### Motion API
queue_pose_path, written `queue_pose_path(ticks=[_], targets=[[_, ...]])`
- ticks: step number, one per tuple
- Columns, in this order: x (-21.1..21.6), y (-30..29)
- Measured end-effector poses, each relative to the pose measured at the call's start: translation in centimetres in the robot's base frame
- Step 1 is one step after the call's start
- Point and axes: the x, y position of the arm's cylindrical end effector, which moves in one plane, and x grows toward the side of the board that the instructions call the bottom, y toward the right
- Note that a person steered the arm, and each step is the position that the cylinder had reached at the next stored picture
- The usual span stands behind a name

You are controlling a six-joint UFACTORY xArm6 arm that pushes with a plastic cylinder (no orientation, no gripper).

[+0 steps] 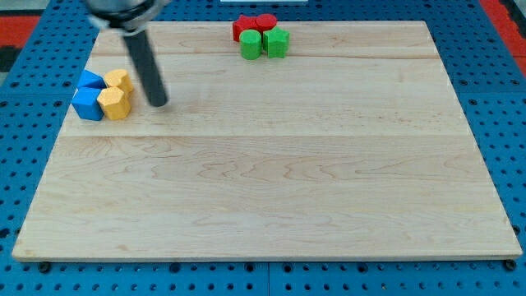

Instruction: Point your arm at the blue triangle

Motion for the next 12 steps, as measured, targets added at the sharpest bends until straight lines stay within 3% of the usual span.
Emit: queue_pose_path(ticks=[1, 2, 4, 7, 8, 12], targets=[[-7.0, 5.6], [-12.3, 0.9], [-14.7, -16.9], [-13.7, -17.0], [-9.8, -17.0], [-3.5, -16.9]])
